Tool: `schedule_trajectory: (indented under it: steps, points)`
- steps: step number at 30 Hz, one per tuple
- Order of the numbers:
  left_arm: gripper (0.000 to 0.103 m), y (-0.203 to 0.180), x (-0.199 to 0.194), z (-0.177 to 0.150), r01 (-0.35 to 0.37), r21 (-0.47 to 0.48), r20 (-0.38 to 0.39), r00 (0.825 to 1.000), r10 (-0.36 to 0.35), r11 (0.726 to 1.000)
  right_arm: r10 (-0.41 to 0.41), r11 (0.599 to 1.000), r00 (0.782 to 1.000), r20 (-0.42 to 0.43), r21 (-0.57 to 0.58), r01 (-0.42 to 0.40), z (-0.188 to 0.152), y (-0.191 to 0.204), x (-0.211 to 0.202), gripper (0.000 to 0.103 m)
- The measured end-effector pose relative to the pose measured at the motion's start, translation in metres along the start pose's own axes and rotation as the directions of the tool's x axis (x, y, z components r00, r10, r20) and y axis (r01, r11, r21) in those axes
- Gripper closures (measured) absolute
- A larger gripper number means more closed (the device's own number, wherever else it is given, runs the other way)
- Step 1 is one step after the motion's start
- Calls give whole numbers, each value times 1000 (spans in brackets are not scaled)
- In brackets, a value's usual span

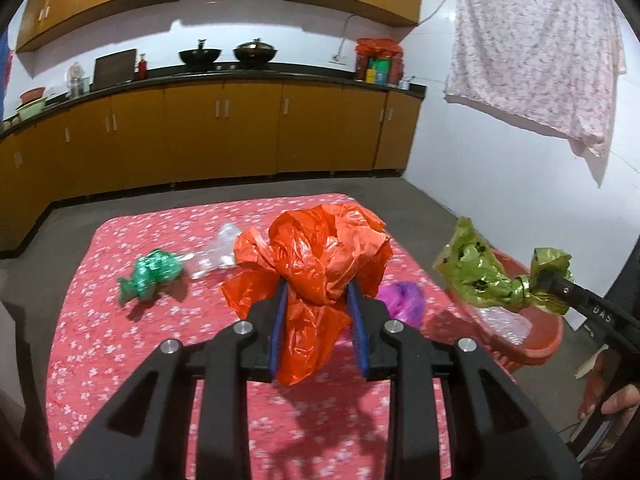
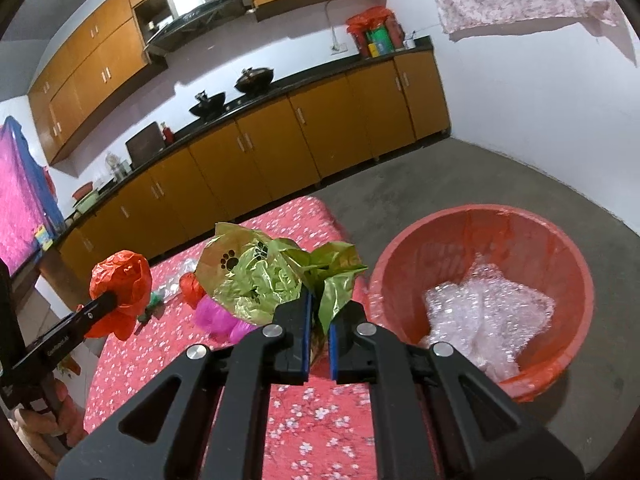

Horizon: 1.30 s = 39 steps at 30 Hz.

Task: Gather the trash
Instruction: 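Carry both bags over the orange basket with both tools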

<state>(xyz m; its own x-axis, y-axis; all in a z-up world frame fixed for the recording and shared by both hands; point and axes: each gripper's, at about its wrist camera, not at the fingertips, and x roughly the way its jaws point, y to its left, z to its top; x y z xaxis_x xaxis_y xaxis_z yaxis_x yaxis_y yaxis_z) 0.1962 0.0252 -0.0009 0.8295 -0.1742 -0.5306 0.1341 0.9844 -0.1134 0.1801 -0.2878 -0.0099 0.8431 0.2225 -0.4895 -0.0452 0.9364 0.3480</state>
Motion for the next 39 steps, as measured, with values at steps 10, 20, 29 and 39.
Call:
schedule_trajectory:
  steps: [10,20,29,39]
  points:
    - [75,-60,10,5,117,51,0,993,-117,992,-133,991,985,106,38,129,10,-36,-39,96]
    - [75,-115,32,1,225,83,-28,974,-223,971,-277,961,946,171,72,268,13,-68,-59,96]
    - [75,-162,59,-1,299,108,-65,954,-293,948,-342,939,923,176,107,327,14,-91,-57,96]
    - [75,-195,94,-3,355,129,-109,933,-343,926,-363,928,915,177,153,339,16,-111,-48,96]
